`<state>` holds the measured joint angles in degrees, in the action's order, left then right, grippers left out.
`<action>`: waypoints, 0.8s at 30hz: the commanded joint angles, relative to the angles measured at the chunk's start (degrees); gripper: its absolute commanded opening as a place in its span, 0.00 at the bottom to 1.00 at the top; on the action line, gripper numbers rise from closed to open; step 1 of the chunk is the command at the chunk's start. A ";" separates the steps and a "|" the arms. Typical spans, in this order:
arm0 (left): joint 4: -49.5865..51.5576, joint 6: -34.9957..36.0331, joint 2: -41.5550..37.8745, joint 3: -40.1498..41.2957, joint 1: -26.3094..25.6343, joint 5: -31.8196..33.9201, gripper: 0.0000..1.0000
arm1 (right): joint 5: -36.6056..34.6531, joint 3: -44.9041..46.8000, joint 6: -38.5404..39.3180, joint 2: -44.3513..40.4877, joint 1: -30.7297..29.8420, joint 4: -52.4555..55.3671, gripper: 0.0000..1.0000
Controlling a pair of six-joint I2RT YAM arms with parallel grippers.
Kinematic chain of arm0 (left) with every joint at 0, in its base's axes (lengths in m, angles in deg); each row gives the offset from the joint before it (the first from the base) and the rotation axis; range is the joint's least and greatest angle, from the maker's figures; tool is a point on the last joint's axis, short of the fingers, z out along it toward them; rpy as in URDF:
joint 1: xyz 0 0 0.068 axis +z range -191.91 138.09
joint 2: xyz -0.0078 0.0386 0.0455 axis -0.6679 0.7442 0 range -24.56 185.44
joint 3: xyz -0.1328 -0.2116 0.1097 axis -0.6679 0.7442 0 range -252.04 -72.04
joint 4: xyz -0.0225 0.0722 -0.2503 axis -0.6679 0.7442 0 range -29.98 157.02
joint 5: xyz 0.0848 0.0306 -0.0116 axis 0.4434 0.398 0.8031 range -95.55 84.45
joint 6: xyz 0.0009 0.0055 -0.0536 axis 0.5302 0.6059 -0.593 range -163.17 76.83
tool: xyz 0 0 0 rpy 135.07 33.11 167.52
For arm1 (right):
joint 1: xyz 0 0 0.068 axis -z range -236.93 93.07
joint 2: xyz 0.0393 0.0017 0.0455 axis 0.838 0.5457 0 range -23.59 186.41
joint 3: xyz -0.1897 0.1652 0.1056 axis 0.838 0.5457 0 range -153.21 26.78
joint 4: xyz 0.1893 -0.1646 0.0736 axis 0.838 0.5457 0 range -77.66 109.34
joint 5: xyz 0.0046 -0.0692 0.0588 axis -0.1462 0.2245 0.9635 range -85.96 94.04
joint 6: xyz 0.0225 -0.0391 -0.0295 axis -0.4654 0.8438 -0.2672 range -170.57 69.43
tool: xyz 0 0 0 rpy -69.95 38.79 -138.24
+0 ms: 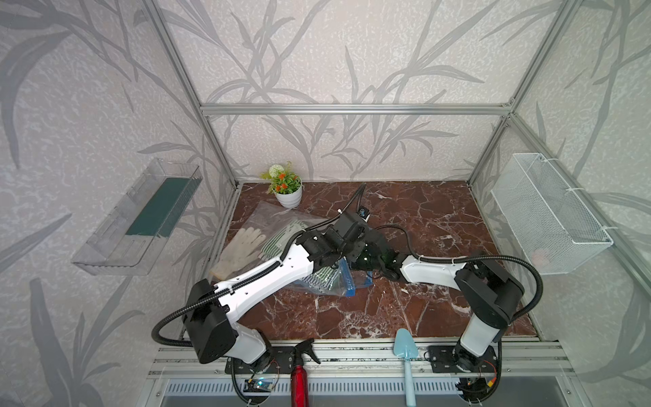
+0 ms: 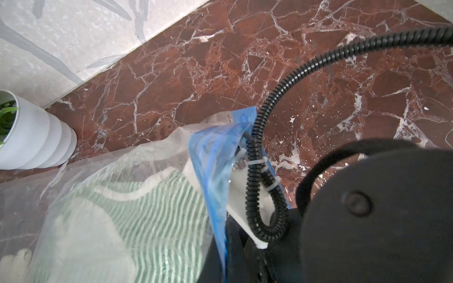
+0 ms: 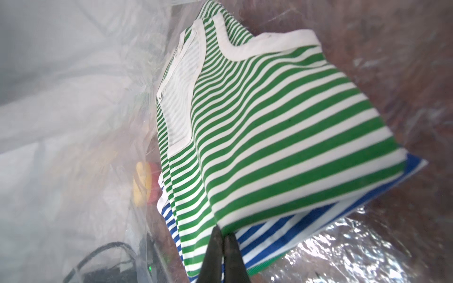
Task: Take the tank top out of the vacuum bag
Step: Take out the tank top from the vacuum bag.
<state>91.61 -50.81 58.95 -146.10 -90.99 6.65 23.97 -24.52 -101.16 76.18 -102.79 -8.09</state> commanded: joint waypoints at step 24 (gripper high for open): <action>-0.40 0.87 -0.79 -0.86 0.87 1.38 0.00 | -2.25 15.36 -1.61 -14.61 2.40 -0.45 0.00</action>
<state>91.33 -50.68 58.27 -146.10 -90.44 8.03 20.95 -10.75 -101.79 60.77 -100.96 -5.84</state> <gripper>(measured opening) 0.047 0.048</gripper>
